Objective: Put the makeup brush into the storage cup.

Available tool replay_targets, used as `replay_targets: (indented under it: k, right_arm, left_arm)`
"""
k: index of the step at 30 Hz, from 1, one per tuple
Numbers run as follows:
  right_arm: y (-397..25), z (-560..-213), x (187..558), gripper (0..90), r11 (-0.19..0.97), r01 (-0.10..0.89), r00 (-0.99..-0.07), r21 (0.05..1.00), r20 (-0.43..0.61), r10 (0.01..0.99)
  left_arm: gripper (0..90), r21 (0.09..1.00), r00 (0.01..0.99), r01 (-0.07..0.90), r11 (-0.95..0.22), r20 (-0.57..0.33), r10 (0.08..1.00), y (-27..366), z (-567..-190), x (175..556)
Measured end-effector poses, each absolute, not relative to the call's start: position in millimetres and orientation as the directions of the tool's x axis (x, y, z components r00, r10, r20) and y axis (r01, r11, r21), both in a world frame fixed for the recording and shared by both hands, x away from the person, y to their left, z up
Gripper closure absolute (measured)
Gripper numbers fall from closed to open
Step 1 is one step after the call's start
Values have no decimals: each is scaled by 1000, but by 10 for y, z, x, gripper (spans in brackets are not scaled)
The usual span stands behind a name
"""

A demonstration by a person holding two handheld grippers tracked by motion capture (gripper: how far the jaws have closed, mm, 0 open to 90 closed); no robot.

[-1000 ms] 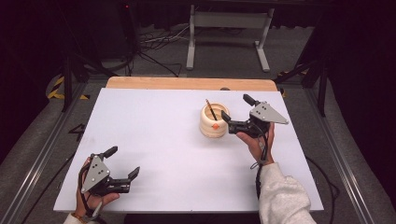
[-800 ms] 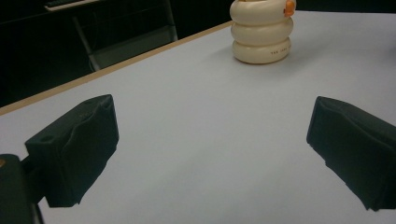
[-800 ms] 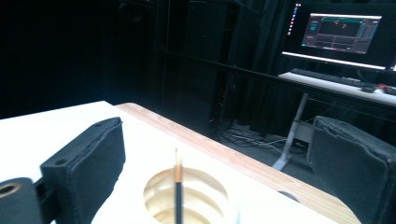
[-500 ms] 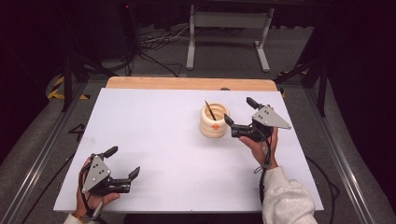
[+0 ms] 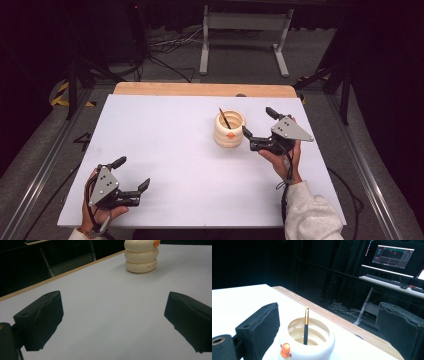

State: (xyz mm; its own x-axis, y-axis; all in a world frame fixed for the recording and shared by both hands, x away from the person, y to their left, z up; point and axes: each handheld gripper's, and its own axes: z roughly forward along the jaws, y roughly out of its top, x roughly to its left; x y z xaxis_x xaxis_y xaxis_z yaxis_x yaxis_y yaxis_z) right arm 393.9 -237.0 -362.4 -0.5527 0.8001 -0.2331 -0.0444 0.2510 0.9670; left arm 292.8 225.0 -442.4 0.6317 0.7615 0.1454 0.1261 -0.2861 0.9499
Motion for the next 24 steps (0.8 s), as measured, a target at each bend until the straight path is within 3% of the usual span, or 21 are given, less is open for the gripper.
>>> replay_targets:
  k: [24]
  right_arm:
    - [-2502, -3623, 3748, 64, 306, -58, -551, 950, -286, 784]
  left_arm:
    - [31, 950, 633, 123, -288, 149, 760, 2241, -4422, 2928]
